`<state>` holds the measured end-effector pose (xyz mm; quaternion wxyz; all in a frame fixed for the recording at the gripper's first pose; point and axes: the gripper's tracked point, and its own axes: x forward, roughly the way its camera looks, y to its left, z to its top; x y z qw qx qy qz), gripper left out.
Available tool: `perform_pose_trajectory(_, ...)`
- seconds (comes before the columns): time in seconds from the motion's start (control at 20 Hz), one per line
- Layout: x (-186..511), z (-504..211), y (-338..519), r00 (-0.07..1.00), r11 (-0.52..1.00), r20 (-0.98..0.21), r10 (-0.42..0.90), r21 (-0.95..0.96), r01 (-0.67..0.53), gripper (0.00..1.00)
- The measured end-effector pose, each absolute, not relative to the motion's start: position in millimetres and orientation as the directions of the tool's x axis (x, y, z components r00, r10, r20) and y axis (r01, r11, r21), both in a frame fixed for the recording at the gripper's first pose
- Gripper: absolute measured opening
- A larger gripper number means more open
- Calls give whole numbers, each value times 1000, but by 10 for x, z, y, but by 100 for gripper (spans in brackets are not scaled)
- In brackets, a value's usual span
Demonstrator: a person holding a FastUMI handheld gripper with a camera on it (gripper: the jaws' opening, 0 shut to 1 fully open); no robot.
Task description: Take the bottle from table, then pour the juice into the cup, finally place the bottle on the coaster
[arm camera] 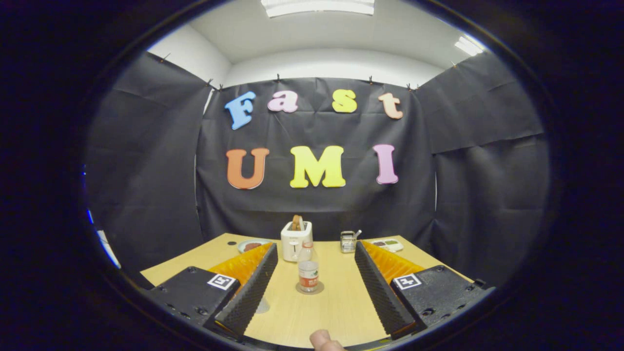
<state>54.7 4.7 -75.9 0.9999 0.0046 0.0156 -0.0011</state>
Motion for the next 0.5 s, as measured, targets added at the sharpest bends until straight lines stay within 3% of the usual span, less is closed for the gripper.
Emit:
perform_pose_trajectory(0.3,172,-3,-150,995,995,80,-51,-79,58,100)
perform_pose_trajectory(0.5,170,234,-191,997,997,64,-48,-63,52,100)
